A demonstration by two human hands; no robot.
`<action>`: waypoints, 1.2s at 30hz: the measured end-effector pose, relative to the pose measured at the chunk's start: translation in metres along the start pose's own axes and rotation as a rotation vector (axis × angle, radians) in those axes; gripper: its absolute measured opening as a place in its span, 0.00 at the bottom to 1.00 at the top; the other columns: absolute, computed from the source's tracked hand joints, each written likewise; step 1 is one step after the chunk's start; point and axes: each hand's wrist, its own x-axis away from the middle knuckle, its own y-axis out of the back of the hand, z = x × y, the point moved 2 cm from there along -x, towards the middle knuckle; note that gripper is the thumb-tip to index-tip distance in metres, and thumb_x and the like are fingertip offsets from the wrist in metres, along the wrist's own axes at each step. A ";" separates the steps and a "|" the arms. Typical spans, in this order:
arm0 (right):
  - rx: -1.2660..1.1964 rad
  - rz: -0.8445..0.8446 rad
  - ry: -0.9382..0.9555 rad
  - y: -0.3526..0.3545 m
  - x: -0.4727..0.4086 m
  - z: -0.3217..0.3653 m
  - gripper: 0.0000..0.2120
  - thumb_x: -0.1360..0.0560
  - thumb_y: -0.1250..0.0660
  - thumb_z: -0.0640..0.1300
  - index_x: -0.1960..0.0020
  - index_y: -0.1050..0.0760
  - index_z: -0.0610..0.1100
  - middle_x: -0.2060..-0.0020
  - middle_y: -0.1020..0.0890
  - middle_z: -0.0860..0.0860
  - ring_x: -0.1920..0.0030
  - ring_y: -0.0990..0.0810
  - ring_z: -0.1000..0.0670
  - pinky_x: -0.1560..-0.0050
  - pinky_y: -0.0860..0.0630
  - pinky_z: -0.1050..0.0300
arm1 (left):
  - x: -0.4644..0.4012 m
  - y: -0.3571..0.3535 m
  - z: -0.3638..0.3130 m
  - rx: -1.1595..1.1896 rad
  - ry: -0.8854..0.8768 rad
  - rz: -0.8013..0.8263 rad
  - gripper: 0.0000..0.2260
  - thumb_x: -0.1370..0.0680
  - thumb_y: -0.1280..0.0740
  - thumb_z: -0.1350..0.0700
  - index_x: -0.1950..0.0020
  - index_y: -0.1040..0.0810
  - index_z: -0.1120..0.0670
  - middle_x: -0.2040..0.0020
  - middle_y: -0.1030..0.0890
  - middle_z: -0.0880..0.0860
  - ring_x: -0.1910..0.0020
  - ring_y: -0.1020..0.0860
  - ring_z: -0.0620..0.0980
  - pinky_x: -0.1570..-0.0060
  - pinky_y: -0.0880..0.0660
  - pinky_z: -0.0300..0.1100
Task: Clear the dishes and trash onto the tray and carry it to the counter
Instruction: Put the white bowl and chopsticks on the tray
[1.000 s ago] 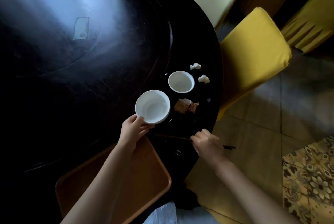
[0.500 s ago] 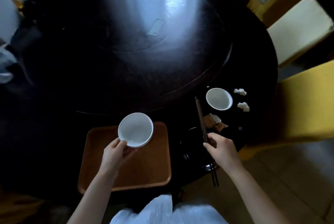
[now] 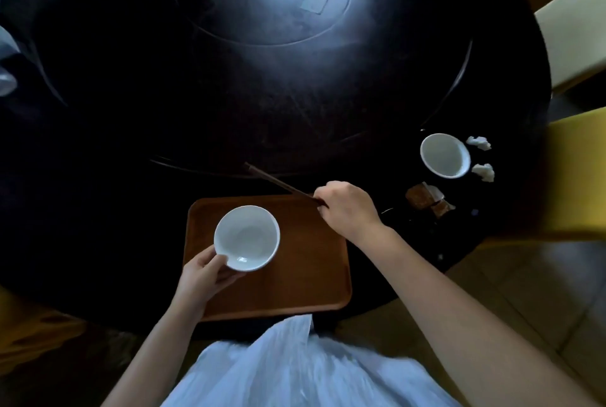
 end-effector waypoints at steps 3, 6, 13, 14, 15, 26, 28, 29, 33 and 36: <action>0.084 0.098 0.007 -0.018 -0.017 0.023 0.10 0.26 0.40 0.35 0.49 0.23 0.42 0.53 0.20 0.46 0.50 0.22 0.44 0.55 0.23 0.51 | -0.005 0.014 0.000 -0.021 0.010 0.048 0.14 0.24 0.40 0.64 0.47 0.21 0.48 0.62 0.14 0.54 0.61 0.15 0.54 0.67 0.21 0.37; 0.181 0.155 0.025 -0.036 -0.028 0.042 0.10 0.27 0.39 0.33 0.49 0.23 0.41 0.52 0.21 0.45 0.50 0.23 0.44 0.60 0.28 0.54 | -0.009 0.027 0.001 -0.055 0.006 0.073 0.15 0.23 0.39 0.63 0.48 0.22 0.44 0.62 0.14 0.53 0.61 0.15 0.53 0.66 0.21 0.37; 0.407 0.159 0.067 -0.060 -0.040 0.079 0.08 0.35 0.30 0.32 0.59 0.20 0.42 0.61 0.19 0.47 0.58 0.21 0.46 0.68 0.31 0.57 | -0.015 0.054 0.006 -0.083 0.007 0.074 0.14 0.23 0.39 0.63 0.45 0.23 0.46 0.60 0.14 0.55 0.59 0.15 0.53 0.62 0.19 0.39; 0.464 0.133 0.071 -0.060 -0.040 0.084 0.08 0.41 0.26 0.34 0.66 0.21 0.45 0.68 0.20 0.50 0.64 0.21 0.49 0.73 0.30 0.61 | -0.016 0.057 0.005 -0.082 0.003 0.074 0.14 0.23 0.39 0.63 0.44 0.23 0.47 0.58 0.15 0.56 0.59 0.16 0.53 0.62 0.19 0.39; 0.486 0.107 0.078 -0.062 -0.040 0.088 0.11 0.47 0.23 0.35 0.72 0.23 0.46 0.73 0.21 0.52 0.70 0.22 0.51 0.77 0.31 0.63 | -0.017 0.060 0.005 -0.078 -0.001 0.079 0.14 0.23 0.39 0.63 0.42 0.24 0.48 0.56 0.15 0.57 0.58 0.16 0.54 0.62 0.19 0.39; 0.267 -0.047 -0.069 -0.095 -0.014 0.067 0.14 0.37 0.25 0.34 0.52 0.20 0.42 0.62 0.19 0.47 0.64 0.20 0.48 0.76 0.21 0.57 | -0.027 0.072 0.002 -0.029 -0.010 0.128 0.15 0.23 0.39 0.62 0.45 0.22 0.45 0.57 0.14 0.51 0.57 0.16 0.54 0.65 0.21 0.36; 0.245 -0.020 -0.114 -0.096 -0.008 0.057 0.13 0.33 0.28 0.34 0.49 0.21 0.41 0.59 0.20 0.46 0.61 0.20 0.47 0.72 0.20 0.55 | -0.027 0.073 0.002 -0.030 -0.009 0.127 0.15 0.23 0.39 0.62 0.44 0.22 0.44 0.57 0.14 0.51 0.57 0.16 0.54 0.65 0.21 0.36; 0.243 -0.019 -0.125 -0.095 -0.006 0.054 0.11 0.33 0.28 0.33 0.51 0.21 0.41 0.60 0.20 0.46 0.62 0.20 0.47 0.73 0.21 0.56 | -0.028 0.073 0.003 -0.029 -0.009 0.127 0.15 0.23 0.39 0.62 0.44 0.22 0.44 0.57 0.14 0.50 0.57 0.16 0.54 0.64 0.21 0.36; 0.258 -0.034 -0.152 -0.092 -0.014 0.051 0.08 0.37 0.25 0.32 0.61 0.20 0.40 0.67 0.20 0.47 0.69 0.21 0.48 0.77 0.25 0.59 | -0.027 0.071 0.003 -0.020 -0.030 0.127 0.13 0.22 0.38 0.60 0.41 0.24 0.45 0.55 0.14 0.50 0.55 0.16 0.53 0.62 0.20 0.37; 0.299 -0.053 -0.169 -0.091 -0.025 0.051 0.05 0.35 0.26 0.35 0.63 0.21 0.42 0.67 0.20 0.48 0.69 0.21 0.48 0.75 0.24 0.58 | -0.027 0.067 0.002 -0.003 -0.056 0.112 0.13 0.22 0.37 0.58 0.39 0.26 0.45 0.55 0.14 0.50 0.54 0.16 0.52 0.62 0.21 0.37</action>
